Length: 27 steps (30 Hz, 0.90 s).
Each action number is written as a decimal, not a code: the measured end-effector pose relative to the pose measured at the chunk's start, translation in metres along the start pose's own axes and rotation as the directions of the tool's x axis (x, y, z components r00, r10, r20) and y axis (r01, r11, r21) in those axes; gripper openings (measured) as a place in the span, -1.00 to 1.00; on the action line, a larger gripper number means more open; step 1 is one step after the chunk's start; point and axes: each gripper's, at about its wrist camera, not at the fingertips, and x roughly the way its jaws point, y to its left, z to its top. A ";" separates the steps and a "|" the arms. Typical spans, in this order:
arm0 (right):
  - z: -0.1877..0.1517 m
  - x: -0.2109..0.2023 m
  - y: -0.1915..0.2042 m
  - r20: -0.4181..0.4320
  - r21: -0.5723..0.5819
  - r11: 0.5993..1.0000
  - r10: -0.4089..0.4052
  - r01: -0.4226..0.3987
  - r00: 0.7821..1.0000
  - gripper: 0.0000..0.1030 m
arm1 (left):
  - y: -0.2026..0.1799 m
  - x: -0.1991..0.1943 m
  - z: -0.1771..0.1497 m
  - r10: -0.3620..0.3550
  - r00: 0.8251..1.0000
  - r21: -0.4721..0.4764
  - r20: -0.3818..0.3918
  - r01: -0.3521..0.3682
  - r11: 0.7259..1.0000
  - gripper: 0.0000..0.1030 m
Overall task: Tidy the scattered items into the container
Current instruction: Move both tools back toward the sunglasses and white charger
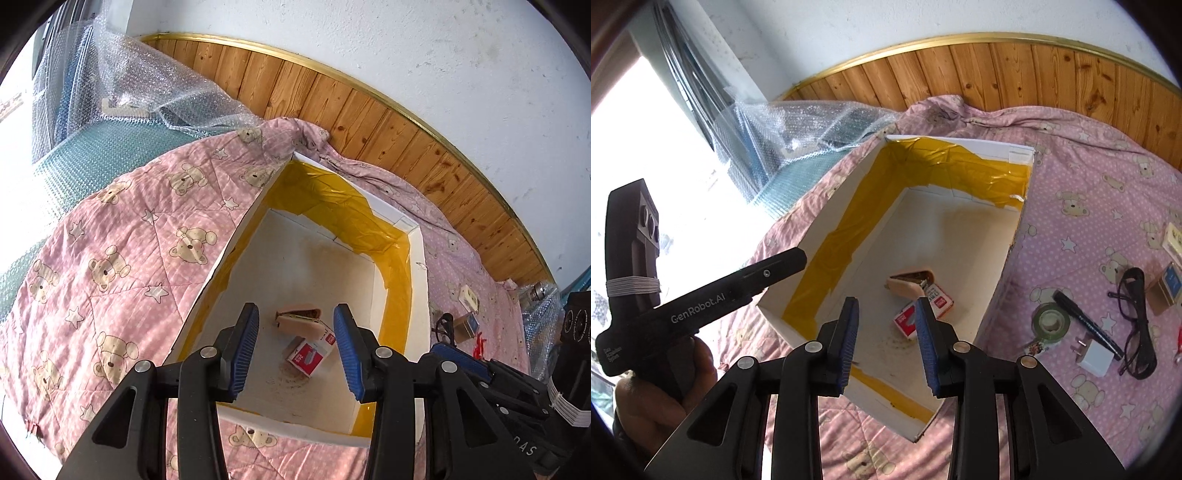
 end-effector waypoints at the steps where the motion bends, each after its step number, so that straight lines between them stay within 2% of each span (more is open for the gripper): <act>1: -0.003 -0.002 -0.001 0.000 0.004 1.000 0.001 -0.001 1.000 -0.33 | -0.002 -0.002 -0.002 -0.003 1.000 0.002 0.000 0.003 1.000 -0.15; 15: -0.028 -0.037 -0.031 0.040 0.076 0.997 0.030 -0.033 0.999 -0.33 | -0.067 -0.015 -0.025 -0.052 0.998 0.117 -0.020 0.054 0.992 -0.07; 27: -0.048 -0.067 -0.096 0.074 0.196 0.980 0.011 -0.025 0.997 -0.33 | -0.132 0.004 -0.044 -0.091 0.992 0.215 -0.091 0.108 0.971 0.00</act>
